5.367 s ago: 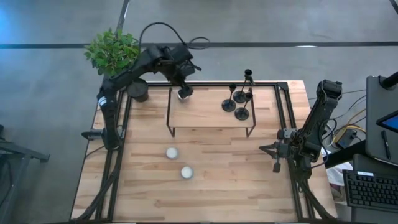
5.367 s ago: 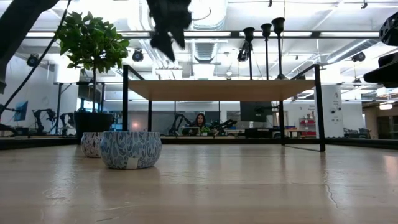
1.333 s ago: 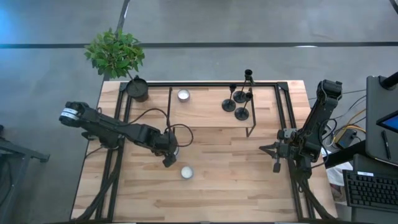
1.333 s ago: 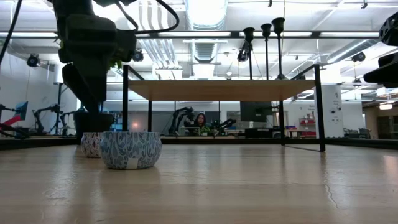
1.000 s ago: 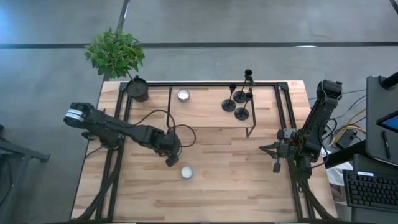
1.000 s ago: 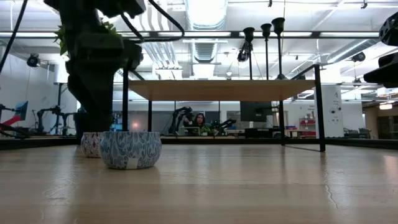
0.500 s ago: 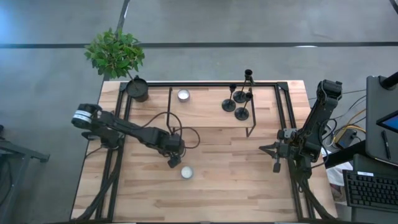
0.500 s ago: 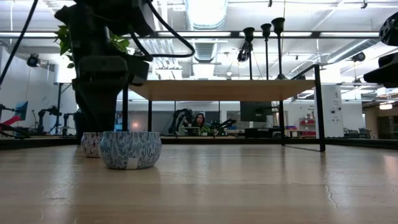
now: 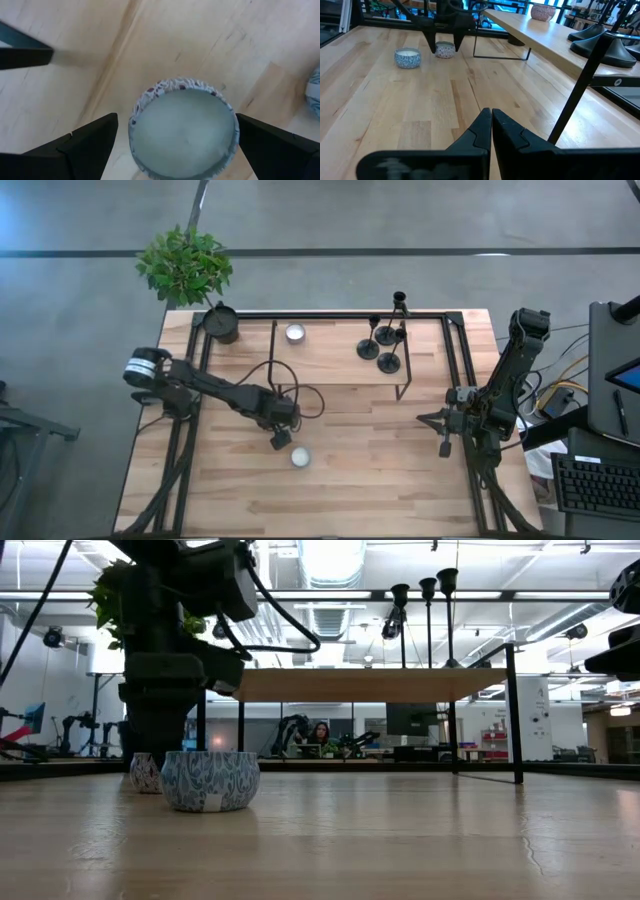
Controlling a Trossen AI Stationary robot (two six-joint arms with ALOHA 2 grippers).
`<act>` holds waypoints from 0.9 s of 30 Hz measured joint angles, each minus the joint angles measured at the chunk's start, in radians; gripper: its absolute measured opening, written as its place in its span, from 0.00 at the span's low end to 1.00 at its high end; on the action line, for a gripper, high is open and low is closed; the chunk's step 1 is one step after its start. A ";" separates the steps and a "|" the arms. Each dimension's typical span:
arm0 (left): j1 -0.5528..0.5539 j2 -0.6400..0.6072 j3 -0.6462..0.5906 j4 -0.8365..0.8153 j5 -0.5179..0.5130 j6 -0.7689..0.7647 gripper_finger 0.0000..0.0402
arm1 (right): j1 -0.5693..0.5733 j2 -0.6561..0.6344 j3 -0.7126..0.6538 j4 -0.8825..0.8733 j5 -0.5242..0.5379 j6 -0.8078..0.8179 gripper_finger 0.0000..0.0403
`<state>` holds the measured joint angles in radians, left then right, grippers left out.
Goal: Pick & Place candle stick holders
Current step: Put the red scented candle on the shelf
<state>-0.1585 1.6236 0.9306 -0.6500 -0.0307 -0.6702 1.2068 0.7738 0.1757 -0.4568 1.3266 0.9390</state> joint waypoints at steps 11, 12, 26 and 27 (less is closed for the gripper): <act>0.008 0.029 0.000 0.013 0.014 0.049 0.99 | 0.000 0.000 0.000 0.000 0.000 0.000 0.02; 0.008 0.029 0.000 0.013 0.013 0.049 0.99 | 0.000 0.000 0.000 0.000 0.000 0.000 0.02; 0.019 0.029 0.000 0.019 0.013 0.049 0.99 | 0.000 0.000 0.000 0.000 0.000 0.000 0.02; 0.019 0.029 0.000 0.019 0.012 0.049 0.98 | 0.000 0.000 0.000 0.000 0.000 0.000 0.02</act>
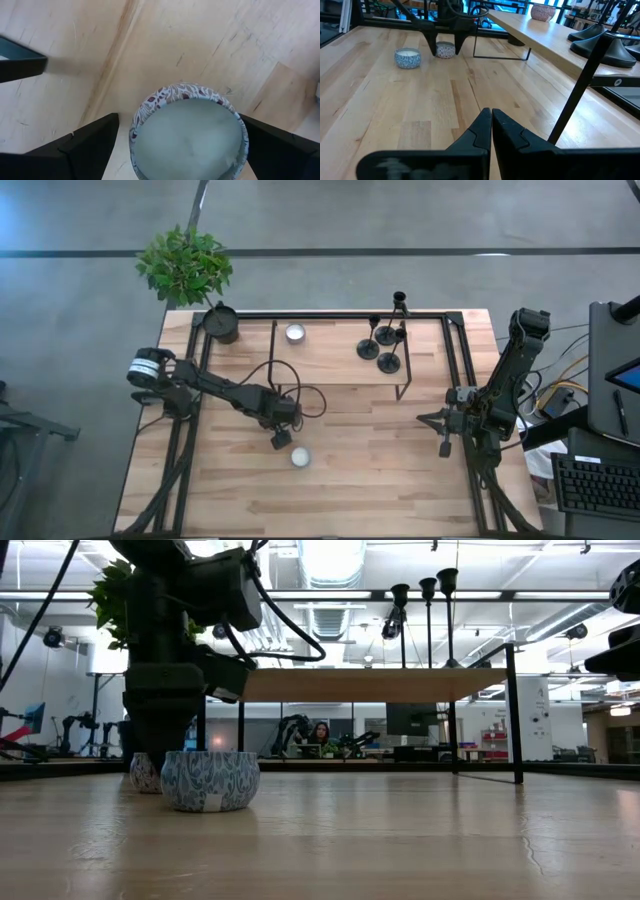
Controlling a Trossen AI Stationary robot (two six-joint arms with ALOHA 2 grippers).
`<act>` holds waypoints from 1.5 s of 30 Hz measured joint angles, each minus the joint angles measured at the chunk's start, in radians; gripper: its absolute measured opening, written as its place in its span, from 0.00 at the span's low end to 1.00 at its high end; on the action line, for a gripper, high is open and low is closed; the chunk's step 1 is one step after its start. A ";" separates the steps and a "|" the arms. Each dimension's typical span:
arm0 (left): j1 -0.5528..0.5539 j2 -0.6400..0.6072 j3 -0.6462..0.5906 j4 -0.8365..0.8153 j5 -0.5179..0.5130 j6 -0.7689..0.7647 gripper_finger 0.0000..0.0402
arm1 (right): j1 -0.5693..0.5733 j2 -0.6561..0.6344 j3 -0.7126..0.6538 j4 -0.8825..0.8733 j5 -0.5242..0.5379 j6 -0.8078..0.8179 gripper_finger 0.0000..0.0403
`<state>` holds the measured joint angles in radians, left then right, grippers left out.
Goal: Pick & Place candle stick holders
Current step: Put the red scented candle on the shelf
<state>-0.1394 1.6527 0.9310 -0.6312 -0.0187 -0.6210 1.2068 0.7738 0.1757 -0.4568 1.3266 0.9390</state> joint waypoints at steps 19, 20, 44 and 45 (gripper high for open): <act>0.000 0.000 0.000 0.013 0.000 -0.026 0.78 | 0.000 0.000 0.000 0.000 0.000 0.000 0.02; 0.000 0.000 0.000 0.013 0.000 -0.026 0.78 | 0.000 0.000 0.000 0.000 0.000 0.000 0.02; 0.002 -0.006 0.062 -0.075 0.003 -0.029 0.77 | 0.000 0.000 0.000 0.000 0.000 0.000 0.02; 0.002 -0.006 0.073 -0.087 0.003 -0.025 0.77 | 0.000 0.000 0.000 0.000 0.000 0.000 0.02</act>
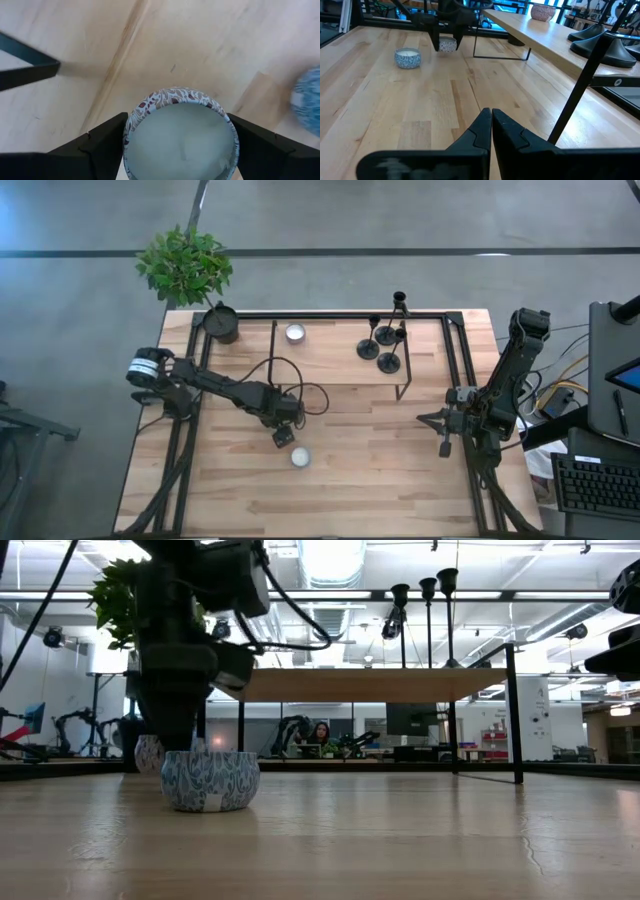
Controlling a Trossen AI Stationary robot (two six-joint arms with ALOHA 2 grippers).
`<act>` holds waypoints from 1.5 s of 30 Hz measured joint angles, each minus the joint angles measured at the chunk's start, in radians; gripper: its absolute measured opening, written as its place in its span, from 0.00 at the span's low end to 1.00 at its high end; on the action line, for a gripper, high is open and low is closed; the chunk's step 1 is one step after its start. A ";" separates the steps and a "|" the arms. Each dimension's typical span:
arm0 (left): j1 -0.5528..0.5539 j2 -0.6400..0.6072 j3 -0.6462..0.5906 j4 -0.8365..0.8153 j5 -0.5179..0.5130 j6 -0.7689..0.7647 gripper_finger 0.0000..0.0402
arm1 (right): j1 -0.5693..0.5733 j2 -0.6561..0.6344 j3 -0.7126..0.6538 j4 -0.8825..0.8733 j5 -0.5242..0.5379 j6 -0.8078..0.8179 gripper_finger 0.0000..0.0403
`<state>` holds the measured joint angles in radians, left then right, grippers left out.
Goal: Pick & Place candle stick holders
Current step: Put the red scented candle on the shelf
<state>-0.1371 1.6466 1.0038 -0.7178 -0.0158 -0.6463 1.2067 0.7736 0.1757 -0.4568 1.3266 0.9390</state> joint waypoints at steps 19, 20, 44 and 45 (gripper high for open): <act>0.034 -0.002 0.157 -0.143 -0.013 0.077 0.77 | 0.000 0.000 0.000 0.000 0.000 0.000 0.02; 0.035 -0.002 0.157 -0.147 -0.014 0.077 0.77 | 0.000 0.000 0.000 0.000 0.000 0.000 0.02; -0.013 -0.063 0.154 -0.271 0.018 -0.061 0.77 | 0.000 0.000 0.000 0.000 0.000 0.000 0.02; -0.020 -0.068 0.154 -0.269 0.028 -0.075 0.77 | 0.000 0.000 0.000 0.000 0.000 0.000 0.02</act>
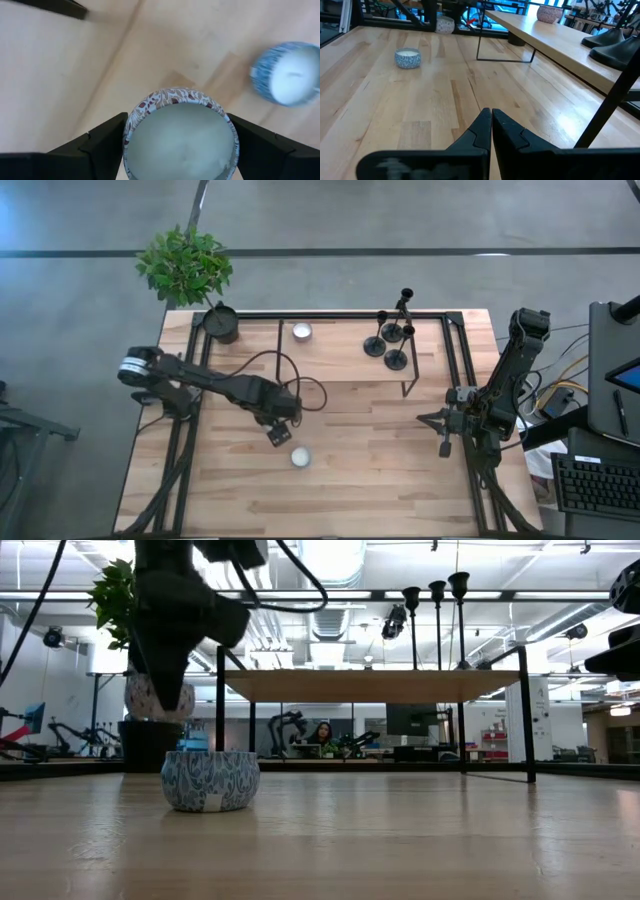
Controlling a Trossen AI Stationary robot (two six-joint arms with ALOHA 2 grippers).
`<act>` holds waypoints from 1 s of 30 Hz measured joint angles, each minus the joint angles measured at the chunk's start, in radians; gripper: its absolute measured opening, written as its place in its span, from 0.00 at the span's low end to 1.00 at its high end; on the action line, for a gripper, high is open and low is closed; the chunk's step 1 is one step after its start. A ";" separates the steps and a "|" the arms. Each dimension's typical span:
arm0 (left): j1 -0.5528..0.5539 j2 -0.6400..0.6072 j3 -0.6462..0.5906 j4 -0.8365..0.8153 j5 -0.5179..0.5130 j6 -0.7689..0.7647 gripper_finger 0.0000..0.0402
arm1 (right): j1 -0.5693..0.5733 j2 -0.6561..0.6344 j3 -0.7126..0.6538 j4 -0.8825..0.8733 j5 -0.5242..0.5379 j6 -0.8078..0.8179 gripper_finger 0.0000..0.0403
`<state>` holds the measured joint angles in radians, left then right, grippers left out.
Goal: Pick & Place candle stick holders
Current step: Put the red scented candle on the shelf
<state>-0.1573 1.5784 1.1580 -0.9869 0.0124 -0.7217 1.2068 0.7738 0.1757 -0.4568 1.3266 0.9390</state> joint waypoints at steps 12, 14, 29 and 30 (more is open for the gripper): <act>-0.049 -0.056 0.071 0.006 0.027 -0.117 0.77 | 0.000 0.000 0.000 0.000 0.000 0.000 0.02; -0.049 -0.055 0.096 0.006 0.029 -0.114 0.77 | 0.000 0.000 0.000 0.000 0.000 0.000 0.02; 0.014 -0.048 0.314 -0.076 0.048 0.059 0.77 | 0.000 0.000 0.000 0.000 0.000 0.000 0.02; 0.025 -0.045 0.330 -0.090 0.048 0.078 0.77 | 0.000 0.000 0.000 0.000 0.000 0.000 0.02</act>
<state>-0.1320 1.5333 1.4878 -1.0767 0.0603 -0.6440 1.2064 0.7738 0.1757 -0.4566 1.3266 0.9390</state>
